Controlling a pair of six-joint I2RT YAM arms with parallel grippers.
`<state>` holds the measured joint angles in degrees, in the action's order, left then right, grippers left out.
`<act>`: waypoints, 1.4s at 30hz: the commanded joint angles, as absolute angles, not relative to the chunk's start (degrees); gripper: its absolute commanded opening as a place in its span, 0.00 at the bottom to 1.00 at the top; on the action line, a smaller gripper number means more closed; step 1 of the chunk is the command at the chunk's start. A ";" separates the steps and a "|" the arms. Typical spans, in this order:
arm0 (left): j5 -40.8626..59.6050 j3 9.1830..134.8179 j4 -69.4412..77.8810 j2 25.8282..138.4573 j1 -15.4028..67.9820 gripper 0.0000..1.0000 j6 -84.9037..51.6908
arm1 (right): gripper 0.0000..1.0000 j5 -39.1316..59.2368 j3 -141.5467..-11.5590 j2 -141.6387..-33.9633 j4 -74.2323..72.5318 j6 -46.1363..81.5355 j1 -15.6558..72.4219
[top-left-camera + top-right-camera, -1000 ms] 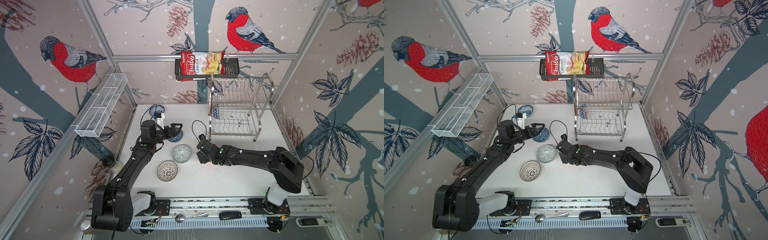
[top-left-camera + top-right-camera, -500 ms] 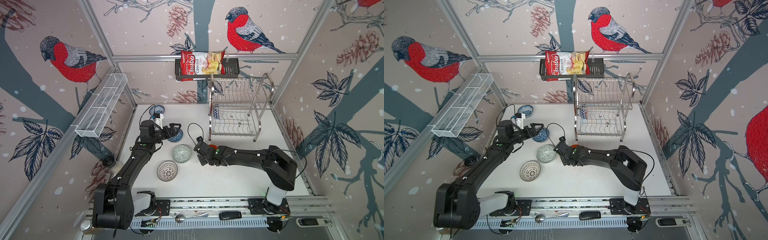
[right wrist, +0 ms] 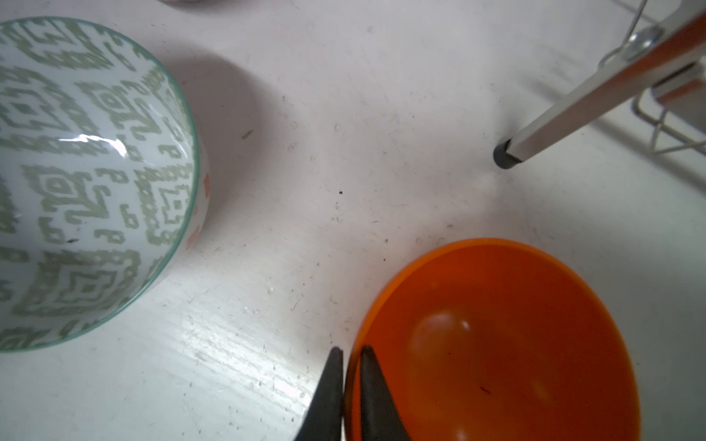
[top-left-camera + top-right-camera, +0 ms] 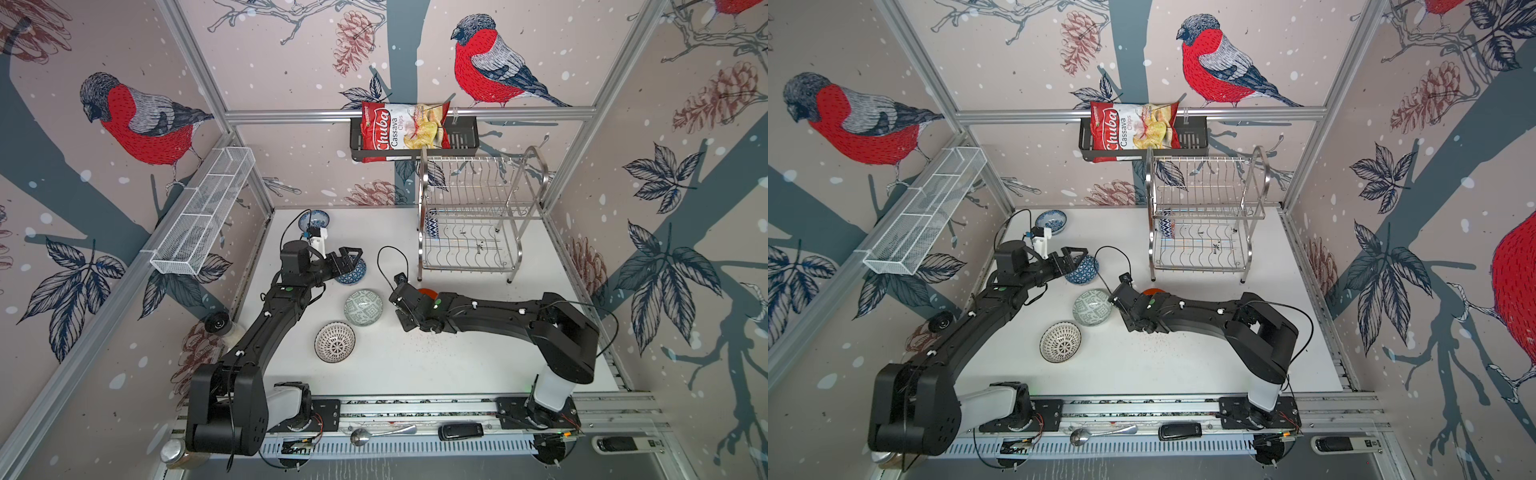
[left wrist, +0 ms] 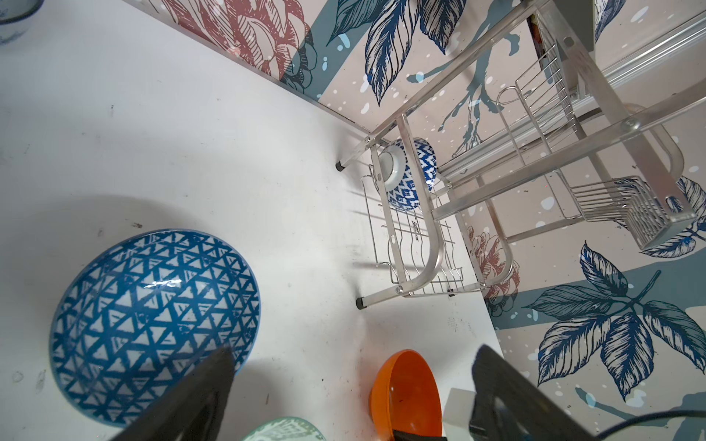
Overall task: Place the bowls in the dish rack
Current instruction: 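Lift the orange bowl with the right gripper toward the rack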
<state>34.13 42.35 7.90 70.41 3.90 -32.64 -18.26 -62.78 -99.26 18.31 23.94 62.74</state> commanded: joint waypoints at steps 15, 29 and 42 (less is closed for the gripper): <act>37.92 40.10 15.44 70.91 4.34 0.97 -35.64 | 0.02 1.73 -46.57 -72.10 1.98 24.24 48.69; 34.52 49.55 24.31 78.48 16.53 0.98 -40.92 | 0.00 20.89 -36.23 -55.28 -10.68 27.04 24.24; 34.45 52.05 30.27 88.61 21.69 0.98 -39.85 | 0.00 33.30 -36.64 -65.42 -23.41 29.89 12.89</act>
<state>35.55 52.62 27.62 87.96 21.39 -40.14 29.80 -35.94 -64.18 -15.79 28.91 13.39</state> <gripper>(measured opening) 0.976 0.064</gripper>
